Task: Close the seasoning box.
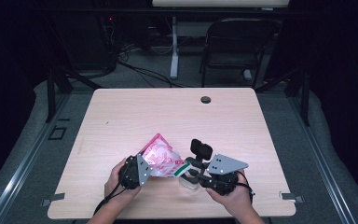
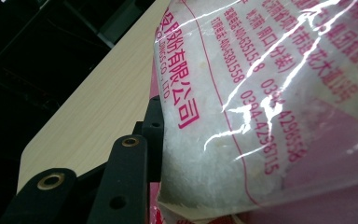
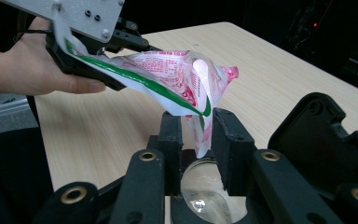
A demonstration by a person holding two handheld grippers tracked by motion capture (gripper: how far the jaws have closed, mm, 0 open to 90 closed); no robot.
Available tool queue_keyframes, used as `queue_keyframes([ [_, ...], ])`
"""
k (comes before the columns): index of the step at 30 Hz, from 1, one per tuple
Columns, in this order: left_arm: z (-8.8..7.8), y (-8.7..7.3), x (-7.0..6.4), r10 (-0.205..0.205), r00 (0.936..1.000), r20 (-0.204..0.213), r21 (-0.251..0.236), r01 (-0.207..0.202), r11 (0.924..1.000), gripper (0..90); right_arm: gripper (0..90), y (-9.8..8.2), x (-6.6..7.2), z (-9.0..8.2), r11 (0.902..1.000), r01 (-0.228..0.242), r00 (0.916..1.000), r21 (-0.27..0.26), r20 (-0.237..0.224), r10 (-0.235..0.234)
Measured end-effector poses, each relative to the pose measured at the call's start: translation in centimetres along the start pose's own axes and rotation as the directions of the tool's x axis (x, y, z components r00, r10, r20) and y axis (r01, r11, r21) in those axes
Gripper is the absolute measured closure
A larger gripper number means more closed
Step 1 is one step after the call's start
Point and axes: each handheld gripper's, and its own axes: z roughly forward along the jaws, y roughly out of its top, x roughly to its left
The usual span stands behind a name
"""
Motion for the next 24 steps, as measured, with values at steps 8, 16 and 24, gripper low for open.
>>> queue_keyframes([
  [8, 0.2, 0.2, -0.1, 0.011, 0.9999, 0.003, 0.006, -0.011, 0.9999, 66.5, 69.6, 0.4, 0.9, -0.1, 0.9859, 0.167, 0.9841, 0.011, 0.06, -0.167],
  [16, 0.1, 0.6, -0.2, 0.041, 0.9992, -0.004, -0.002, -0.041, 0.9992, 66.5, 69.9, 0.8, 1.8, 0.2, 0.9711, 0.237, 0.9696, 0.025, 0.055, -0.238],
  [24, -0.1, 1.0, -0.4, 0.063, 0.998, -0.012, -0.008, -0.063, 0.998, 66.5, 73.5, 0.6, 1.9, 1.0, 0.966, 0.254, 0.9658, 0.05, 0.042, -0.256],
])
